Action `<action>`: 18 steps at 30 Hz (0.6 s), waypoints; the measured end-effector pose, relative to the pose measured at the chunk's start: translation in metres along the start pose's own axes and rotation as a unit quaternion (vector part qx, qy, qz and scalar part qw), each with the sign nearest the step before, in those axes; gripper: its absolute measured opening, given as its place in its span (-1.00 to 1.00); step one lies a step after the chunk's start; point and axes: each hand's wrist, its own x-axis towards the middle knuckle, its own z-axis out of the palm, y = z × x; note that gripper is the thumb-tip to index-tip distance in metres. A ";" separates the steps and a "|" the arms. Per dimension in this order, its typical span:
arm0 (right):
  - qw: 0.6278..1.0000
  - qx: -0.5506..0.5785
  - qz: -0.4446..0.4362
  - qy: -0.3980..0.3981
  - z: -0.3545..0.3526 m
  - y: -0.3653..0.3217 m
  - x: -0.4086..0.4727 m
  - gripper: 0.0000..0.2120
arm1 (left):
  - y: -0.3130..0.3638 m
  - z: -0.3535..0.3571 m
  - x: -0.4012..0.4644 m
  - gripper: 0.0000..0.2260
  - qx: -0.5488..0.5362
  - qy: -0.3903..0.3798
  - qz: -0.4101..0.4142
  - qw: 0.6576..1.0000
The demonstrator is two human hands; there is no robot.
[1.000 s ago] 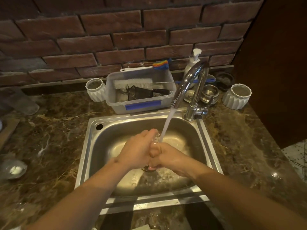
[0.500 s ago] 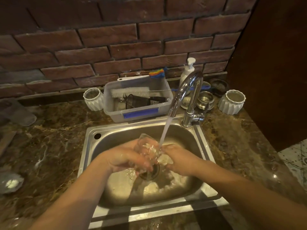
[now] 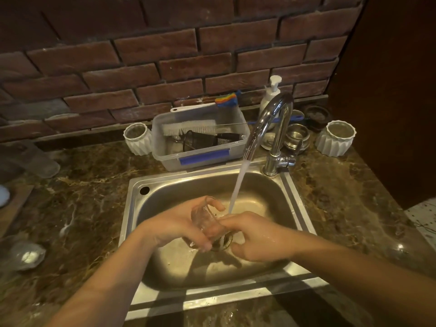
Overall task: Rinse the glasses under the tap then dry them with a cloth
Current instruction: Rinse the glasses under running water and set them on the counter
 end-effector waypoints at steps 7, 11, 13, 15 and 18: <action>0.835 -0.502 -0.222 -0.044 -0.014 0.007 0.021 -0.51 | -0.002 -0.010 0.004 -0.37 -0.027 -0.166 -0.087 0.982; 0.997 -0.078 0.008 -0.024 0.000 0.011 0.023 -0.72 | 0.007 0.005 0.029 -0.30 0.218 0.078 -0.060 0.971; 0.980 0.162 0.104 0.042 0.007 0.015 0.026 -0.84 | 0.004 0.024 0.043 -0.27 0.370 0.189 -0.034 0.909; 0.953 0.251 0.133 0.101 0.006 0.018 0.027 -0.90 | -0.002 0.039 0.050 -0.28 0.495 0.279 0.009 0.823; 0.895 0.394 0.142 0.156 0.004 0.016 0.026 -0.80 | -0.016 0.045 0.057 -0.30 0.546 0.330 0.083 0.765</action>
